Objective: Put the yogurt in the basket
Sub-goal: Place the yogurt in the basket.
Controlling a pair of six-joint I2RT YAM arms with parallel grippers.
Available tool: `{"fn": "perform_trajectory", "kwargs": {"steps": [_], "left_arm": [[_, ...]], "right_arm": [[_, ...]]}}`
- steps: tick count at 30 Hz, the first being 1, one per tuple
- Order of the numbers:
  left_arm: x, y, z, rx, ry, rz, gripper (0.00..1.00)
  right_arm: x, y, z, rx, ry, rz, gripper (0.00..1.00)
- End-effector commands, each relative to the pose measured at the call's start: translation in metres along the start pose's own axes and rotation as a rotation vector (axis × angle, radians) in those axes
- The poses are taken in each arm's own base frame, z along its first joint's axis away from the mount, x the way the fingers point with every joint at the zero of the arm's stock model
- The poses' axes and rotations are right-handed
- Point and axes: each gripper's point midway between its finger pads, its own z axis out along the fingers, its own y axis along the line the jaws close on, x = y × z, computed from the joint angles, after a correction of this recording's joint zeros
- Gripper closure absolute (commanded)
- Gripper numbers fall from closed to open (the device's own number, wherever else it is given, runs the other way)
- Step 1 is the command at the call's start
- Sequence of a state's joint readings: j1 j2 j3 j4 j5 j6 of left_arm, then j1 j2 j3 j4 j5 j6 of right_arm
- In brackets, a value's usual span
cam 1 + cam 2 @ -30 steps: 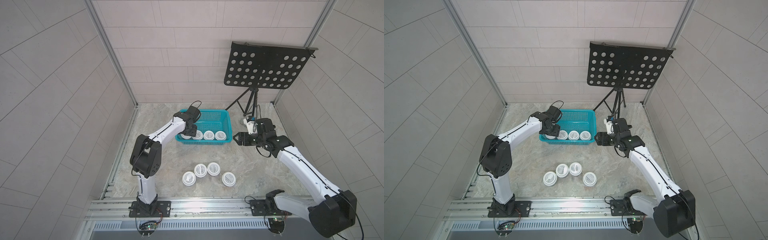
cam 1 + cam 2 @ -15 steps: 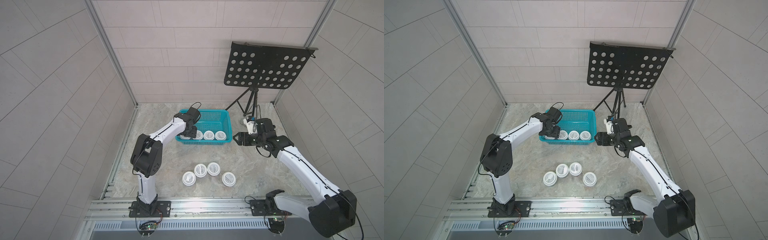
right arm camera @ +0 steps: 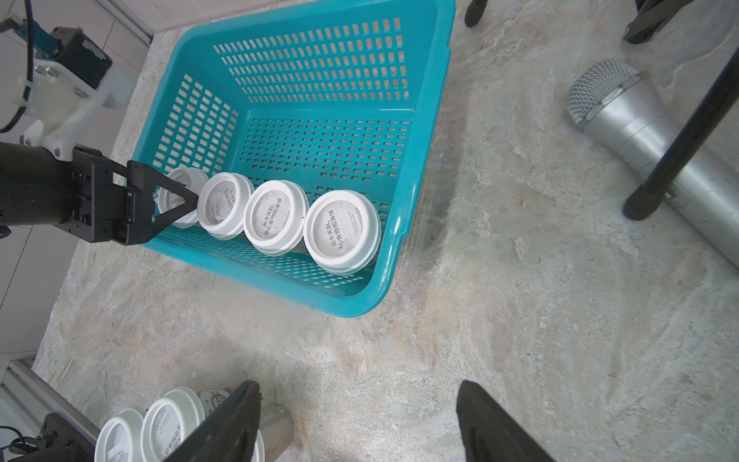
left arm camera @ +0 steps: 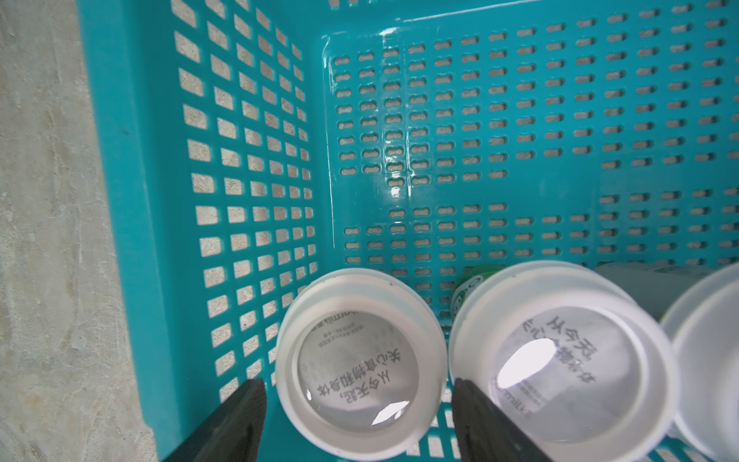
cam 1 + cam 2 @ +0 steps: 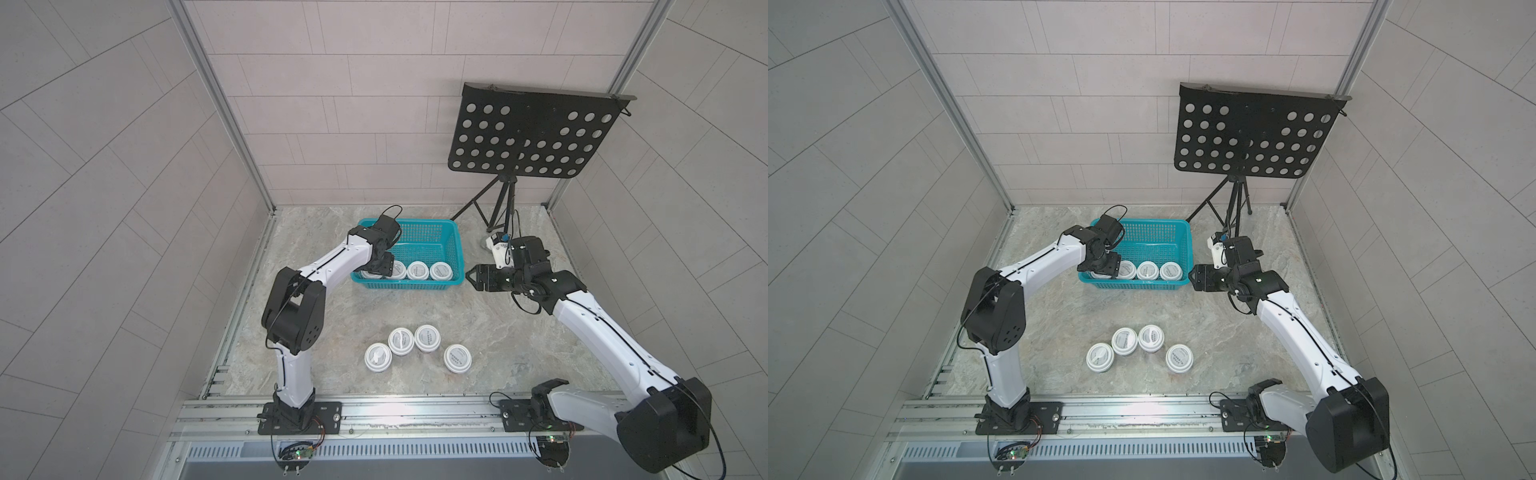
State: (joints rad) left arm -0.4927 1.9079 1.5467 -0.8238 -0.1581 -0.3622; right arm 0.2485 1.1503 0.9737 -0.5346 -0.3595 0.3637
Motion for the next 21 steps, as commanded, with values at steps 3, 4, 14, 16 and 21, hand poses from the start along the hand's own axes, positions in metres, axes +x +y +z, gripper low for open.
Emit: {"fn": "perform_trajectory", "kwargs": {"steps": [3,4,14,16,21], "left_arm": [[-0.005,0.007,-0.016,0.001,-0.028,-0.007,0.2],[-0.006,0.007,-0.021,0.007,-0.038,-0.009,0.19],[-0.011,0.011,-0.082,0.109,-0.16,-0.039,0.16],[-0.01,0.013,-0.098,0.16,-0.198,-0.058,0.16],[0.002,0.028,-0.131,0.254,-0.273,-0.134,0.15]], "right_arm": [[0.0,-0.001,0.001,0.002,0.002,-0.007,0.19],[0.001,-0.001,0.001,-0.002,0.004,-0.01,0.19],[0.009,0.009,0.003,-0.052,0.074,-0.051,0.19],[0.014,0.013,0.003,-0.066,0.098,-0.07,0.19],[0.031,0.024,0.007,-0.09,0.166,-0.125,0.19]]}}
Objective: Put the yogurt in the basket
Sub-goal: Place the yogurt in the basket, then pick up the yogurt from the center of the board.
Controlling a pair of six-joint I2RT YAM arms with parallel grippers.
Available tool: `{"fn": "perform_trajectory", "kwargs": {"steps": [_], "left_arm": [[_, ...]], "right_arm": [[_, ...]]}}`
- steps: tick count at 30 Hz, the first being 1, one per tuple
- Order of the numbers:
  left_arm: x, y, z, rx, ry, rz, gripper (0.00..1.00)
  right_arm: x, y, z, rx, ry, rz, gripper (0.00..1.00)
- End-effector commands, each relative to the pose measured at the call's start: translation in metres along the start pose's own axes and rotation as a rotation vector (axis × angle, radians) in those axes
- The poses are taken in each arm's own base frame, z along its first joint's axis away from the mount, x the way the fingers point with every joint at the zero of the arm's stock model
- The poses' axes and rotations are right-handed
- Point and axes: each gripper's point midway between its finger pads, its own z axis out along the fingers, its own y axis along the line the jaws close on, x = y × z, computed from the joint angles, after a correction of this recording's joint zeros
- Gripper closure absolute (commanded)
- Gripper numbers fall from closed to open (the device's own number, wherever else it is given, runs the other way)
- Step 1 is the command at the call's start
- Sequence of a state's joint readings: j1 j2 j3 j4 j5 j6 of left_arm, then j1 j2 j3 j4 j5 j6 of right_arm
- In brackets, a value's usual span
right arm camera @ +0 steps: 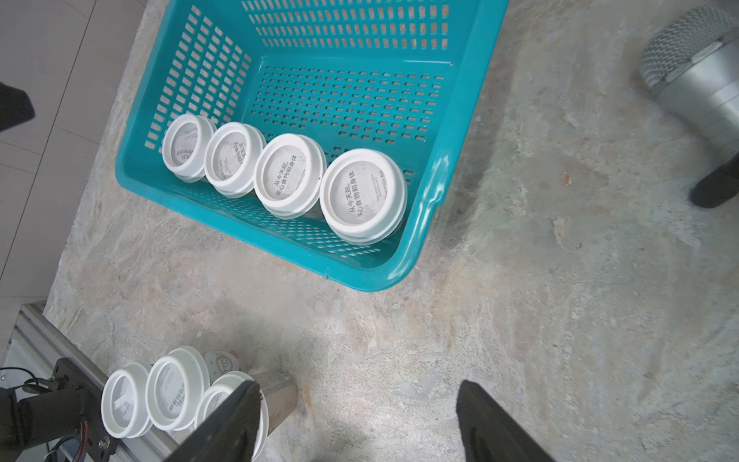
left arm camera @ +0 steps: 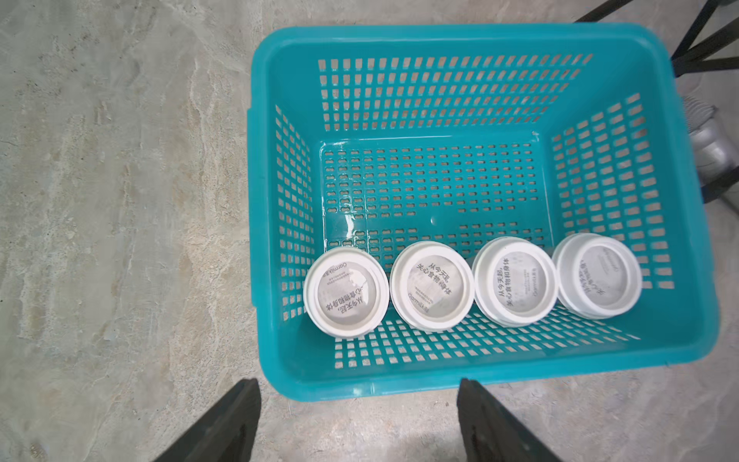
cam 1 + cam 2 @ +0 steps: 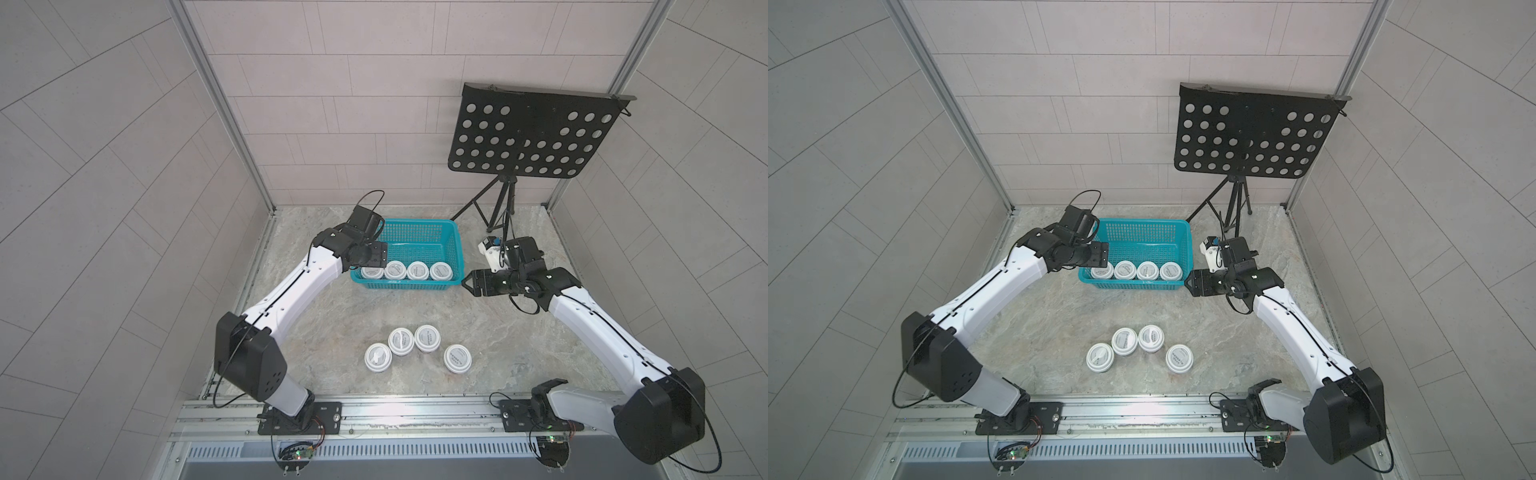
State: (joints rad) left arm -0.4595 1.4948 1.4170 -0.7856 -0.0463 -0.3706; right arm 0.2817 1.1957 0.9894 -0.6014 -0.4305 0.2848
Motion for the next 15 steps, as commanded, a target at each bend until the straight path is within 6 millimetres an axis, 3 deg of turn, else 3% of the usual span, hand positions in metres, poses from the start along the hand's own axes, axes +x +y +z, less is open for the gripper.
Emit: {"fn": "perform_trajectory", "kwargs": {"steps": [1,7,15], "left_arm": [[0.006,0.006,-0.021,0.058,-0.031,-0.053,0.15],[0.022,0.027,-0.052,0.086,-0.119,-0.083,0.12],[0.05,0.057,-0.048,0.033,-0.165,-0.08,0.11]], "right_arm": [[0.011,0.014,0.0,-0.028,0.06,-0.068,0.19],[0.028,0.038,0.006,-0.046,0.136,-0.185,0.2],[0.058,0.078,0.018,-0.051,0.238,-0.398,0.2]]}}
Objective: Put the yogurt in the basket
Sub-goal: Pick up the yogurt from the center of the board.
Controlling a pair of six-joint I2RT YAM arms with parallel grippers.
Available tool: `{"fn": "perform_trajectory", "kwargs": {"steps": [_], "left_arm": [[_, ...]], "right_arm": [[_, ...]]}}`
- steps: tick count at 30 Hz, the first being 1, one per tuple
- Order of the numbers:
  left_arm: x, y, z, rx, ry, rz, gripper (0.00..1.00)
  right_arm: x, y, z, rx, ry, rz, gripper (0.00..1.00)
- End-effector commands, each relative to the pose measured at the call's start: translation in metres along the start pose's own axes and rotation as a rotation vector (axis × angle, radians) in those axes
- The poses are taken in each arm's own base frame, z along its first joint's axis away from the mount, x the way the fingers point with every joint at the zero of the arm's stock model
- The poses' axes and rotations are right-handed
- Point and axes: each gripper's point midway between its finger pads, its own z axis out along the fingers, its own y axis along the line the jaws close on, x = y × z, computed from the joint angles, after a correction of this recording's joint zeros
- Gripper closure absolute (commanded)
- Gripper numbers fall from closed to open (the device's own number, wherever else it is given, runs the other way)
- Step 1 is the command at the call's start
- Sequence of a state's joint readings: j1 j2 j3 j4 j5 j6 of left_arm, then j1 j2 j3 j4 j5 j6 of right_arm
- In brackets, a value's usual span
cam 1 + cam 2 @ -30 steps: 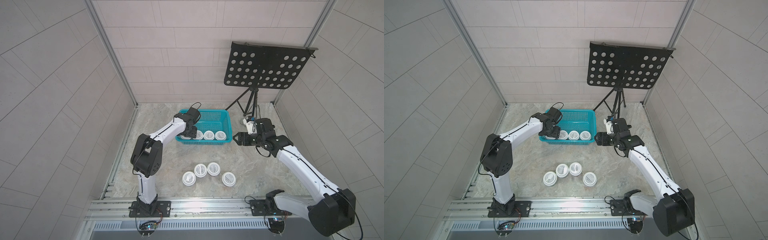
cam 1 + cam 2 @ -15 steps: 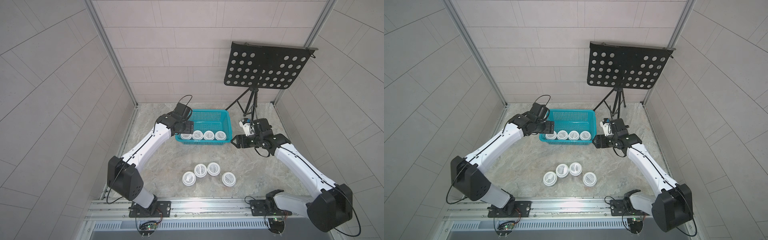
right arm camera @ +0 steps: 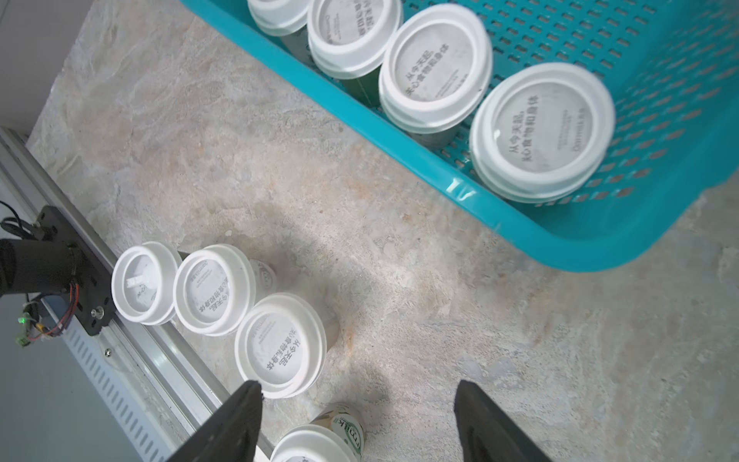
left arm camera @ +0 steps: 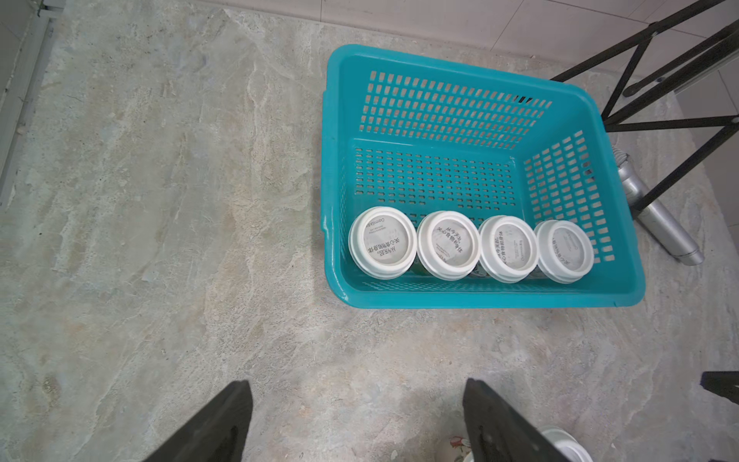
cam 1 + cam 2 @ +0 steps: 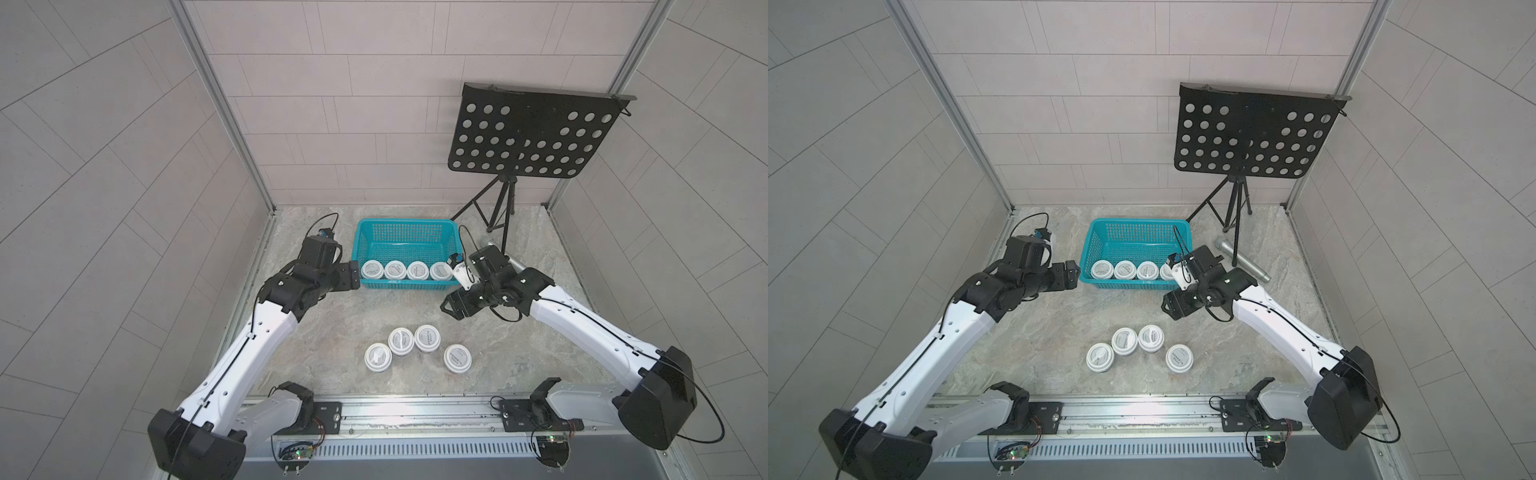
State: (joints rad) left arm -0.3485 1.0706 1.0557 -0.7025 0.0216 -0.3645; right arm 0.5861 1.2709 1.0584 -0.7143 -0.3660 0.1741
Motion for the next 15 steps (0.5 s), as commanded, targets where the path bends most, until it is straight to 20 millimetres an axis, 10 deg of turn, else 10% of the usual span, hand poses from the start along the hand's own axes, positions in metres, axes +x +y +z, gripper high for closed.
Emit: {"fn": "perform_trajectory", "kwargs": {"steps": [1,15], "left_arm": [[0.0,0.007,0.0,-0.013,-0.036,0.011,0.11],[0.001,0.018,-0.006,-0.055,-0.053,0.014,0.11]], "right_arm": [[0.009,0.012,0.004,0.035,0.058,-0.096,0.2],[0.032,0.045,0.037,0.075,0.202,-0.255,0.18]]}}
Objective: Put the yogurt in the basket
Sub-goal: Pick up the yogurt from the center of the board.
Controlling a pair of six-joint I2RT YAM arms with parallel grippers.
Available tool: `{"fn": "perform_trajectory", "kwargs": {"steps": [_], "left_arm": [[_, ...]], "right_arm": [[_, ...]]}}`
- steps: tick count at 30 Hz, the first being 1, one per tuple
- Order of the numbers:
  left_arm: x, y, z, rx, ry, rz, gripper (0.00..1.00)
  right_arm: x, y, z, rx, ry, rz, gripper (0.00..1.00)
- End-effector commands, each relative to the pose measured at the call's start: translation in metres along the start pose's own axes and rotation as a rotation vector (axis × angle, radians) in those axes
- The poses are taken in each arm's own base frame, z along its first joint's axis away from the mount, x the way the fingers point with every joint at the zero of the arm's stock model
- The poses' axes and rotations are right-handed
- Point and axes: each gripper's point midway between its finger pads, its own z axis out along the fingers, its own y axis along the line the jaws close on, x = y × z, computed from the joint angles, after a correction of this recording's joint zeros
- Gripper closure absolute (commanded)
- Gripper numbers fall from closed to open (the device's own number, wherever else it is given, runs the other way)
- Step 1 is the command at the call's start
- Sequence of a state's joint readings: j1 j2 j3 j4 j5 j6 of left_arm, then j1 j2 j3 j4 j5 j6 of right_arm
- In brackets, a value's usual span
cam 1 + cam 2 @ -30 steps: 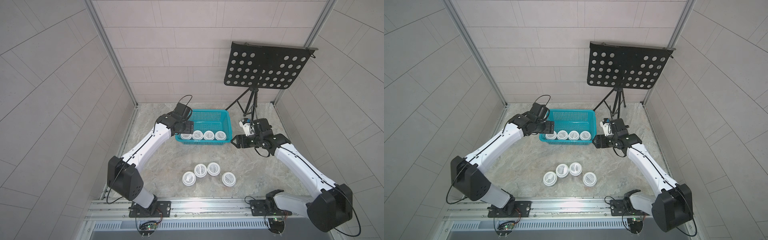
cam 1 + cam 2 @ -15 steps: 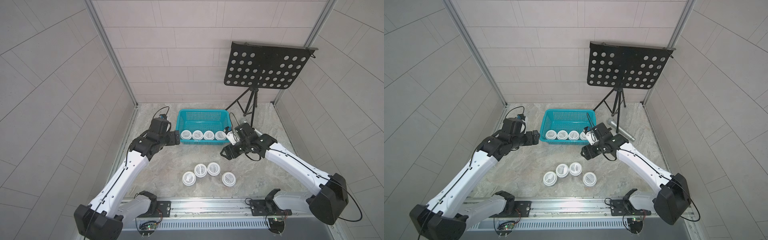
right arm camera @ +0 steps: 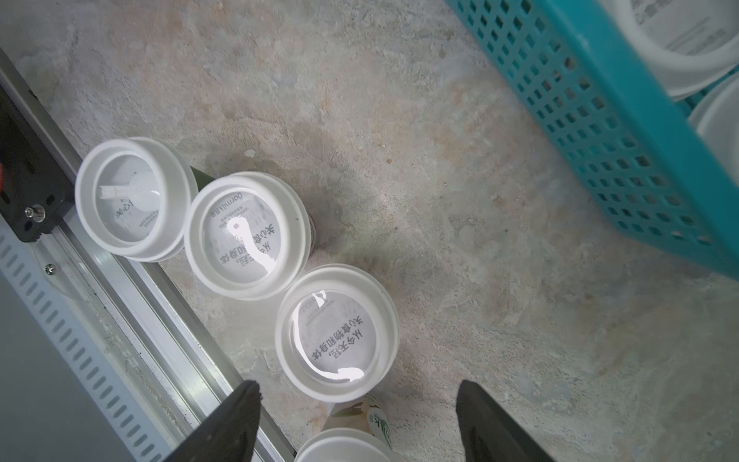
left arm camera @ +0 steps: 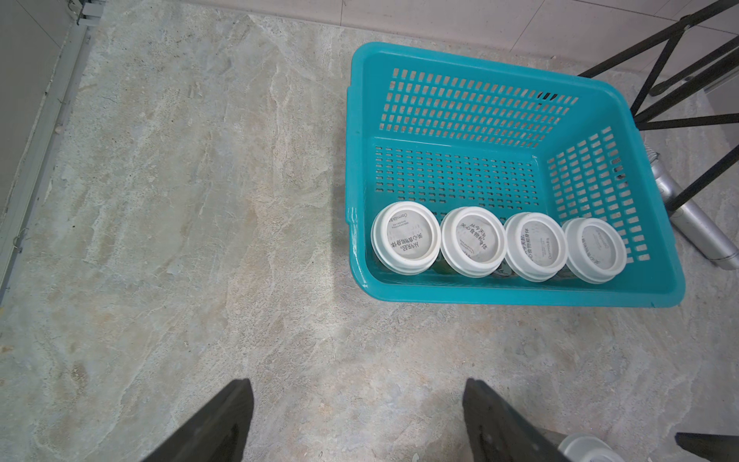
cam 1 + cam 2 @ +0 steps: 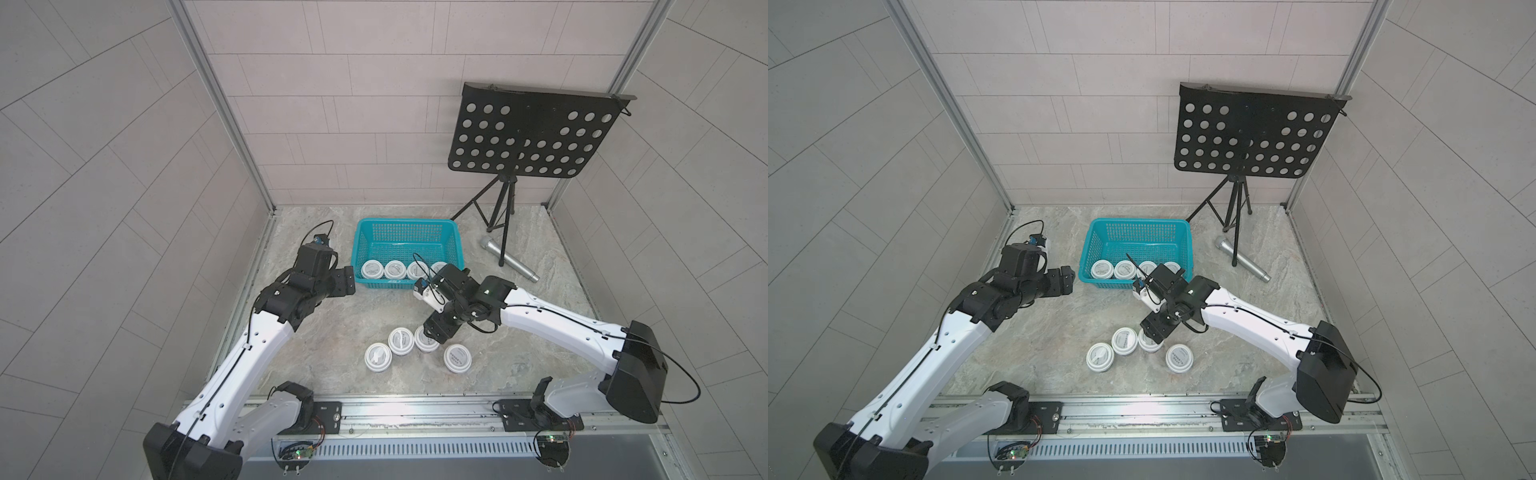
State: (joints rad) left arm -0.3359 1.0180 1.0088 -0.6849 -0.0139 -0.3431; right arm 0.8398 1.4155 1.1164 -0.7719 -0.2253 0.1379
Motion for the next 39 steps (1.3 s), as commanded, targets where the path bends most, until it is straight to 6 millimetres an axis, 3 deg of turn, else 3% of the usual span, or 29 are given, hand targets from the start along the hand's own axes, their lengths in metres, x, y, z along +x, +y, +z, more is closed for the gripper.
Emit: {"fn": "perform_trajectory", "kwargs": {"steps": [1,18,39], "left_arm": [[-0.002,0.006,-0.001,-0.022,-0.015,0.004,0.11],[-0.001,0.007,0.001,-0.018,-0.005,0.002,0.11],[0.001,0.007,0.004,-0.007,0.01,-0.002,0.11]], "right_arm": [[0.004,-0.001,0.0,0.037,0.03,-0.025,0.18],[0.003,0.009,0.024,0.07,0.09,-0.065,0.16],[0.011,0.012,0.039,0.085,0.152,-0.087,0.21]]}}
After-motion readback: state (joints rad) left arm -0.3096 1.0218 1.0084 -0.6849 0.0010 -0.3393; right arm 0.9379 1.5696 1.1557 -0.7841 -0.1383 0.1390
